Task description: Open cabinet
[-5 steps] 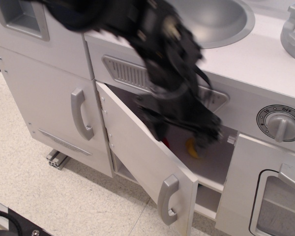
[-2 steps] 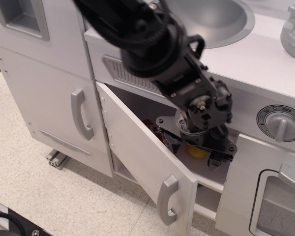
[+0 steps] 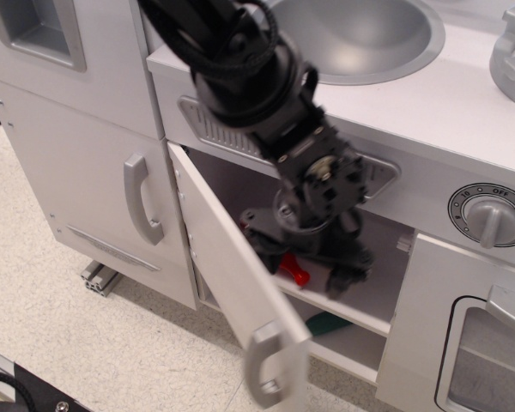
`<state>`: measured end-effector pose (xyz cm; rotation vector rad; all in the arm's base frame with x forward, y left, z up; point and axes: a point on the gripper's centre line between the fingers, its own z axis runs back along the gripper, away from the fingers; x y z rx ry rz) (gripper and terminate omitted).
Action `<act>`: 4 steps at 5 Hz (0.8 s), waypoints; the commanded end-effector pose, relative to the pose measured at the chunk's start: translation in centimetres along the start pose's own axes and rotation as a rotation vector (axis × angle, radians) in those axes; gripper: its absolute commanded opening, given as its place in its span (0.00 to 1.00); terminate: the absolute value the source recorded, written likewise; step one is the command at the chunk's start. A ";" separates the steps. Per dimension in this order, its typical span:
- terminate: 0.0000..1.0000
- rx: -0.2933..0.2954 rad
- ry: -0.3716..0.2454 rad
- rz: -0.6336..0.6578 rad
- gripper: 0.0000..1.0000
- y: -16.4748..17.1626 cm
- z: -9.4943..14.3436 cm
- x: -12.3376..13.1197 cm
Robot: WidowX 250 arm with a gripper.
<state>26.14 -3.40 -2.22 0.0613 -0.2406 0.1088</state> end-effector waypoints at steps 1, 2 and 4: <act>0.00 0.040 0.017 0.006 1.00 5.8 -0.1 -1.1; 0.00 0.059 0.014 -0.006 1.00 7.9 0.5 -1.5; 0.00 0.063 0.037 -0.009 1.00 10.0 1.0 -1.7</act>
